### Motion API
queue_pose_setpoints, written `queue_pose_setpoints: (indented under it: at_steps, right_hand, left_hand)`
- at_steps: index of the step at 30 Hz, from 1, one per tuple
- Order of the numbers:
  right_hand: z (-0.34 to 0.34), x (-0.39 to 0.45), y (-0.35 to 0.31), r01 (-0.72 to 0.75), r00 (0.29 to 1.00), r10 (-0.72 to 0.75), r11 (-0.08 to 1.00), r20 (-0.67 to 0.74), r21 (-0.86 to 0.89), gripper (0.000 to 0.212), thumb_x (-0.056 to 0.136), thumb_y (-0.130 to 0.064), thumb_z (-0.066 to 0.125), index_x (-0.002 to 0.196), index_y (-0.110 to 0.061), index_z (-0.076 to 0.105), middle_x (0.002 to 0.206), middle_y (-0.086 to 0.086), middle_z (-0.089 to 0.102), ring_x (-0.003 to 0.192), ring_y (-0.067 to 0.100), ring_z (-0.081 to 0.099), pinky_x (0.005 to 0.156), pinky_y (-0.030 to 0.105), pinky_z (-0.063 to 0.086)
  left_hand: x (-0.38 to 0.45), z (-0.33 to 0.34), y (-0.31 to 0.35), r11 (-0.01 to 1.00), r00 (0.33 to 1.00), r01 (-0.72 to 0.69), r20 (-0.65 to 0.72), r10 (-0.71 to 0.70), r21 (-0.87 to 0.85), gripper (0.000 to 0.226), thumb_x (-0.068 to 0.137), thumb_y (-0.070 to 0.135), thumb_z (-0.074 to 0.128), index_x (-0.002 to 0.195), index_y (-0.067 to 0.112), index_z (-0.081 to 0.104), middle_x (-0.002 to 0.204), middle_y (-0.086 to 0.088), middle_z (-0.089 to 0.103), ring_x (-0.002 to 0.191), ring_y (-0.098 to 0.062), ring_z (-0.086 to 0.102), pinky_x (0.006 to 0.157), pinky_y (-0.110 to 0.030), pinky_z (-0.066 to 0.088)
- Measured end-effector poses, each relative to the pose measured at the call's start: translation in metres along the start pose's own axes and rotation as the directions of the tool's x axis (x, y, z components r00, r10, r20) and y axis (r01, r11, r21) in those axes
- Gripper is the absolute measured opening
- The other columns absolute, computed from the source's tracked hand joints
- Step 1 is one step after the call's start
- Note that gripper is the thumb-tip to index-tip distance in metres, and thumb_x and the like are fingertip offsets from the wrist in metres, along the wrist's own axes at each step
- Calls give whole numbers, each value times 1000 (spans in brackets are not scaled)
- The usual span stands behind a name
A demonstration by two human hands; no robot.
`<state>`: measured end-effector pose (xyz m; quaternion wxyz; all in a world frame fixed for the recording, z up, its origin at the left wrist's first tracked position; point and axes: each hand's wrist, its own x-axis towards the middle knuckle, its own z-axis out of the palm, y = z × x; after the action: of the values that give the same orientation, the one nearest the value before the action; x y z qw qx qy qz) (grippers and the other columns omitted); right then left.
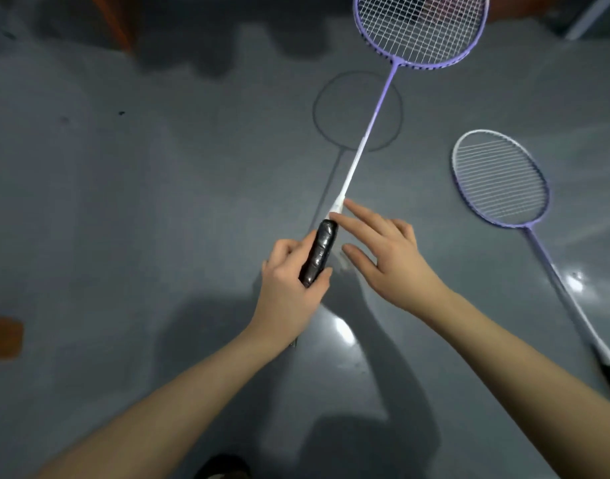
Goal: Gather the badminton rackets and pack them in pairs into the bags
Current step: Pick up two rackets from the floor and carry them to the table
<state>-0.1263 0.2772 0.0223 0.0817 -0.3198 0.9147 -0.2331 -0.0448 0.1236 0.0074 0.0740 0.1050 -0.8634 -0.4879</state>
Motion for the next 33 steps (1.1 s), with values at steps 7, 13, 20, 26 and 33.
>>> queue_pose_setpoints:
  at_steps: [7, 13, 20, 26, 33]
  right_hand:
    - [-40, -70, 82, -189, 973, 188, 982, -133, 7, 47, 94, -39, 35, 140, -31, 34, 143, -8, 40, 125, 10, 38, 98, 24, 19]
    - [-43, -144, 193, -555, 828, 545, 830, -130, -57, 52, 91, -43, 50, 139, -30, 37, 146, -3, 37, 131, 24, 34, 105, 39, 20]
    - [-36, -213, 279, -787, 602, 798, 585, -34, -197, 68, 89, -54, 41, 146, -26, 16, 153, 5, 19, 137, 33, 20, 109, 49, 18]
    - [-23, -208, 277, -750, 660, 749, 653, -56, -101, 65, 91, -45, 45, 145, -17, 21, 150, 8, 24, 131, 33, 27, 105, 46, 23]
    - [-2, -181, 250, -634, 755, 649, 758, -92, 153, 61, 88, -32, 58, 143, -23, 32, 138, 2, 45, 116, 29, 41, 97, 37, 31]
  left_hand:
    - [8, 89, 51, 989, 994, -16, 108, 32, -147, 50, 81, 15, 67, 126, 33, 53, 87, 10, 43, 79, 4, 49, 77, 0, 33]
    - [9, 166, 66, 997, 995, 9, 97, -1, -73, 49, 81, 11, 65, 127, 27, 54, 85, 12, 40, 74, -11, 51, 77, -19, 39]
    - [-5, 239, 76, 999, 989, 35, 146, -31, -23, 52, 75, 35, 58, 126, 28, 53, 86, 11, 42, 77, -20, 54, 79, -37, 49]
    - [-10, 246, 74, 996, 980, 66, 182, -76, 61, 46, 81, 10, 67, 125, 18, 56, 92, -4, 46, 74, -7, 46, 76, -18, 39]
    - [-1, 221, 55, 990, 981, 114, 146, -125, 80, 43, 83, 14, 65, 124, 22, 55, 96, -4, 46, 83, 1, 48, 72, -1, 34]
